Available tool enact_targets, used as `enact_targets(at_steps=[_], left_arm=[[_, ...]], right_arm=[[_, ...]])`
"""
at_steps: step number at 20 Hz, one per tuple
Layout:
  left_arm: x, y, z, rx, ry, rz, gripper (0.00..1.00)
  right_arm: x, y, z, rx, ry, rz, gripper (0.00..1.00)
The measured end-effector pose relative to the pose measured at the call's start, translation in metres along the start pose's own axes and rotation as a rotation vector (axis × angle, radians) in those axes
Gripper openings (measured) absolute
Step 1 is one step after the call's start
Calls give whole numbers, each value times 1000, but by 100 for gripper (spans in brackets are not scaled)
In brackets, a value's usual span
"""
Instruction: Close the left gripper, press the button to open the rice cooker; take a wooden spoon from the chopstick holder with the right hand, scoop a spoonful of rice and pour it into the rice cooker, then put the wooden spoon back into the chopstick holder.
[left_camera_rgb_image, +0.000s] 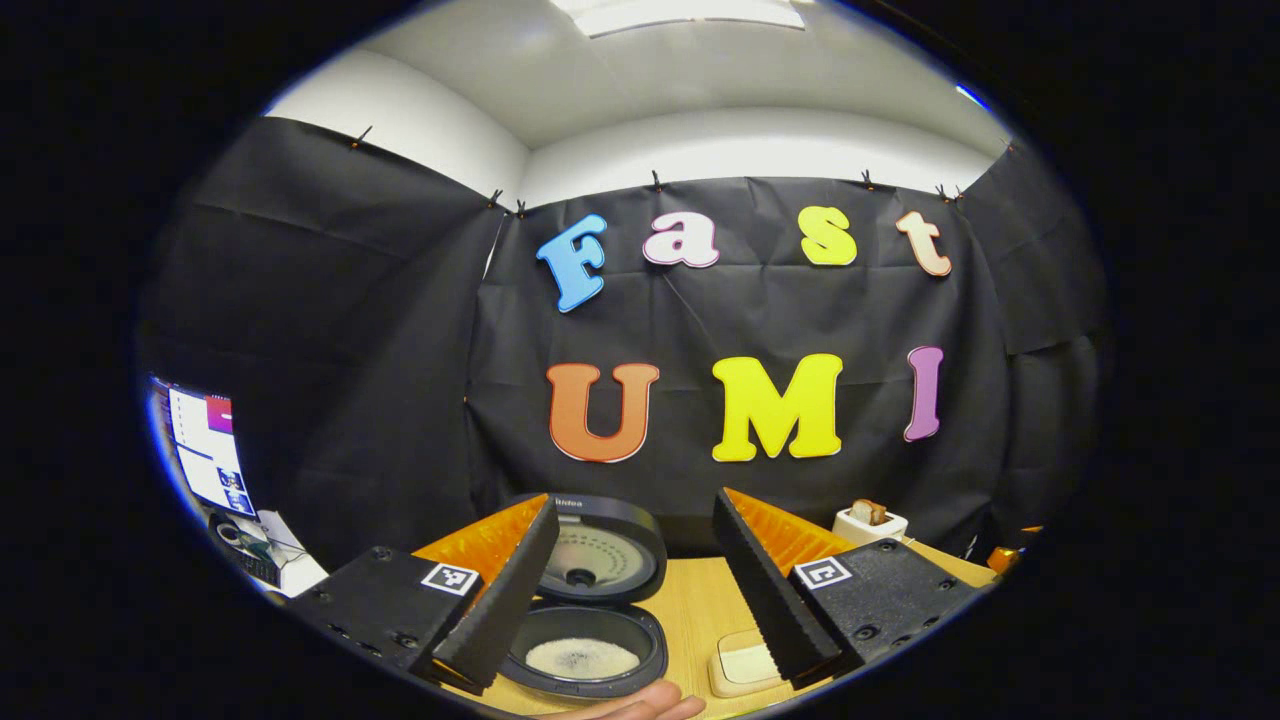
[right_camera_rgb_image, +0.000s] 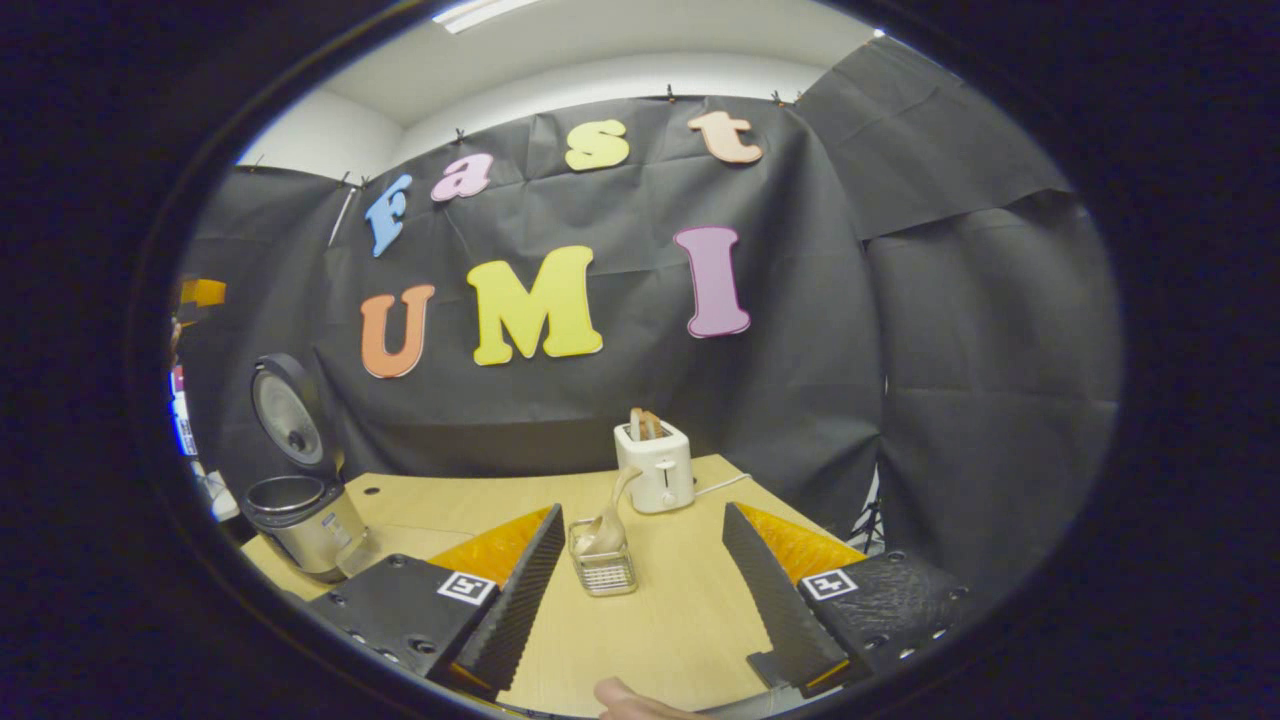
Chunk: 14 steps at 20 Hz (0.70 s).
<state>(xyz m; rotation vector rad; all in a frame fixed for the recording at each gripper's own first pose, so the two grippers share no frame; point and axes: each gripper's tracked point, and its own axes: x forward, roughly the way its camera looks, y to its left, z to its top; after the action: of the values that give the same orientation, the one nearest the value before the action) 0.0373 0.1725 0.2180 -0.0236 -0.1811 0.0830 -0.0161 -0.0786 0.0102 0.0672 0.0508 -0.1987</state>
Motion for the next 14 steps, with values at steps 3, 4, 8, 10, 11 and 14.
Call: enact_targets(at_steps=[3, 4, 8, 10, 11, 14], left_arm=[[37, 6, -1, -13, -6, 0, 98], [49, 9, -1, -18, -15, 3, 99], [100, 26, 9, 1, -107, 24, 98], [124, 49, 8, 9, -140, 89, 98], [134, 55, 3, -1, -134, 107, 100], [161, 64, -16, -39, -93, 125, 99]], right_arm=[[0, -4, -2, 32, 13, 1, 95], [1, -5, -1, 32, 11, -1, 92], [4, -10, -4, 39, 21, -2, 95], [6, -9, -7, 46, 33, 6, 95], [7, -9, -8, 50, 39, 10, 95], [8, -7, -7, 65, 38, 29, 95]])
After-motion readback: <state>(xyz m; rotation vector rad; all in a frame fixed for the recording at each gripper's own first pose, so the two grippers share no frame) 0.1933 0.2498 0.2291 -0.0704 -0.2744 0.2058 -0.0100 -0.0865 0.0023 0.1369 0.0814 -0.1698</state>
